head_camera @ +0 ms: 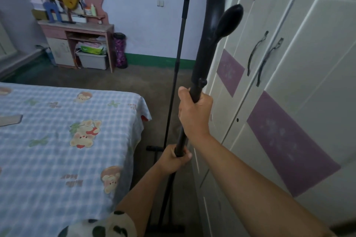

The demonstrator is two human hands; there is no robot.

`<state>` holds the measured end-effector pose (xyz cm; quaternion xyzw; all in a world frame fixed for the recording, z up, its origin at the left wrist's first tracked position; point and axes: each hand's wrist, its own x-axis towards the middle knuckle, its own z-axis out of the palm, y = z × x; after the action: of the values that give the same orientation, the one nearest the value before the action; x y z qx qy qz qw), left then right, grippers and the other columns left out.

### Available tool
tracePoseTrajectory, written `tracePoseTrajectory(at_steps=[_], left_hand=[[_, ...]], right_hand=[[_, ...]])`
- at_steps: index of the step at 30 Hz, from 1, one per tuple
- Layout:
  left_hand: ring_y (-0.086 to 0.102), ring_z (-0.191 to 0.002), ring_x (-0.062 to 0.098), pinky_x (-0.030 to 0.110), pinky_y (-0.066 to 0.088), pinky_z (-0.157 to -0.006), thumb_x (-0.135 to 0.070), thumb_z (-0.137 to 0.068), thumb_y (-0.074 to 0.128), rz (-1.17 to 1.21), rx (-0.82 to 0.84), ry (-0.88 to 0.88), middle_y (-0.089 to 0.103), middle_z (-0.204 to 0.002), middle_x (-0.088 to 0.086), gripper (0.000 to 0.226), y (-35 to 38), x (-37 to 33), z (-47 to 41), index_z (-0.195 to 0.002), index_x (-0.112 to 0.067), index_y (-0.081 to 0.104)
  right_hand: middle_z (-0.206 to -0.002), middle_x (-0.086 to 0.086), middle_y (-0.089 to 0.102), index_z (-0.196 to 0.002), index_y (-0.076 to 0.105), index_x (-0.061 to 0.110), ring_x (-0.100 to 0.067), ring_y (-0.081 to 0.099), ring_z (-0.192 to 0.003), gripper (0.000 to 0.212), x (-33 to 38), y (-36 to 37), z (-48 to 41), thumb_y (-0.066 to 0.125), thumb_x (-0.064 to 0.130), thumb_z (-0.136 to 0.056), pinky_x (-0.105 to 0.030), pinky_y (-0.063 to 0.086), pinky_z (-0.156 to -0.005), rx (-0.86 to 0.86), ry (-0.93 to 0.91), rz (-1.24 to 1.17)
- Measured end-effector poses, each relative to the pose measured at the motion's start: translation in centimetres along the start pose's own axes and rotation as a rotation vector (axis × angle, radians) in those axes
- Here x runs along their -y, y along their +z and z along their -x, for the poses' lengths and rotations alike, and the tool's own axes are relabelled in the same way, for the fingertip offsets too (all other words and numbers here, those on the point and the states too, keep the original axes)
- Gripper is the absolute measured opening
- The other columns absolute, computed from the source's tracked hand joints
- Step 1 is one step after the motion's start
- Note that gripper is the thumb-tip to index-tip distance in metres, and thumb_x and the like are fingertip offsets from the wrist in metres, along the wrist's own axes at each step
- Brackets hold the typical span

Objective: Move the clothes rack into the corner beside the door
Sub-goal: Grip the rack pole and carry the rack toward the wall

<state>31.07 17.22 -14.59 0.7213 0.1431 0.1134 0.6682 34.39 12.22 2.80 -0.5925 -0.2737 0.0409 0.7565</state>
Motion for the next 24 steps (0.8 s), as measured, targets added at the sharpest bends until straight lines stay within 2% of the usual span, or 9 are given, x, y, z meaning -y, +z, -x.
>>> tracePoseTrajectory(at_steps=[3,6,9,13,16,20,24], left_hand=[[0.055,-0.069,0.023,0.026,0.048,-0.059,-0.005,-0.085,0.066,0.0,0.014,0.007,0.057,-0.072,0.017,0.023,-1.5,0.5,-3.5,-0.076,0.015,0.059],[0.054,-0.067,0.023,0.021,0.048,-0.055,-0.006,-0.084,0.067,-0.024,0.033,0.018,0.056,-0.069,0.015,0.019,-3.2,0.3,-7.0,-0.071,0.005,0.06],[0.052,-0.065,0.023,0.024,0.046,-0.056,-0.005,-0.085,0.066,-0.022,0.058,0.019,0.054,-0.069,0.015,0.016,-4.7,0.2,-10.0,-0.071,0.0,0.06],[0.055,-0.072,0.025,0.028,0.049,-0.062,-0.006,-0.085,0.066,-0.015,0.072,0.007,0.057,-0.074,0.016,0.014,-6.8,-0.1,-13.7,-0.076,0.004,0.062],[0.056,-0.074,0.025,0.028,0.049,-0.064,-0.005,-0.086,0.065,-0.018,0.069,0.01,0.06,-0.078,0.018,0.019,-8.1,0.0,-17.2,-0.081,0.014,0.062],[0.055,-0.07,0.023,0.017,0.048,-0.059,-0.005,-0.086,0.065,-0.028,0.063,0.003,0.057,-0.073,0.015,0.014,-9.7,-0.3,-22.0,-0.073,0.001,0.062],[0.054,-0.061,0.014,0.016,0.046,-0.057,-0.006,-0.085,0.065,-0.062,0.049,-0.003,0.055,-0.063,0.007,0.025,-11.0,-0.1,-27.5,-0.062,-0.007,0.055]], right_hand=[[-0.053,-0.012,0.037,-0.061,0.047,0.004,-0.025,0.035,-0.046,0.03,-1.4,0.9,-3.1,0.058,0.01,-0.089,-0.031,0.032,-0.044,-0.027,0.002,0.008],[-0.051,-0.009,0.036,-0.06,0.045,0.008,-0.022,0.035,-0.044,0.032,-2.9,2.2,-6.2,0.059,0.01,-0.089,-0.028,0.034,-0.044,-0.044,0.011,0.022],[-0.05,-0.009,0.036,-0.06,0.045,0.008,-0.021,0.035,-0.043,0.032,-4.2,3.4,-9.1,0.058,0.01,-0.089,-0.028,0.033,-0.043,-0.051,0.015,0.019],[-0.049,-0.006,0.036,-0.057,0.043,0.014,-0.019,0.035,-0.043,0.036,-5.8,4.8,-12.8,0.058,0.01,-0.09,-0.026,0.033,-0.042,-0.035,0.039,0.003],[-0.052,-0.01,0.035,-0.059,0.044,0.01,-0.024,0.034,-0.046,0.033,-7.4,5.8,-16.0,0.058,0.01,-0.089,-0.03,0.032,-0.044,-0.043,0.046,-0.005],[-0.05,-0.009,0.034,-0.056,0.042,0.011,-0.023,0.033,-0.044,0.038,-9.4,6.6,-20.6,0.058,0.01,-0.09,-0.029,0.03,-0.042,-0.027,0.037,-0.009],[-0.047,-0.005,0.035,-0.054,0.041,0.015,-0.02,0.034,-0.041,0.04,-11.8,7.0,-25.8,0.058,0.01,-0.09,-0.027,0.031,-0.04,0.001,0.036,-0.025]])
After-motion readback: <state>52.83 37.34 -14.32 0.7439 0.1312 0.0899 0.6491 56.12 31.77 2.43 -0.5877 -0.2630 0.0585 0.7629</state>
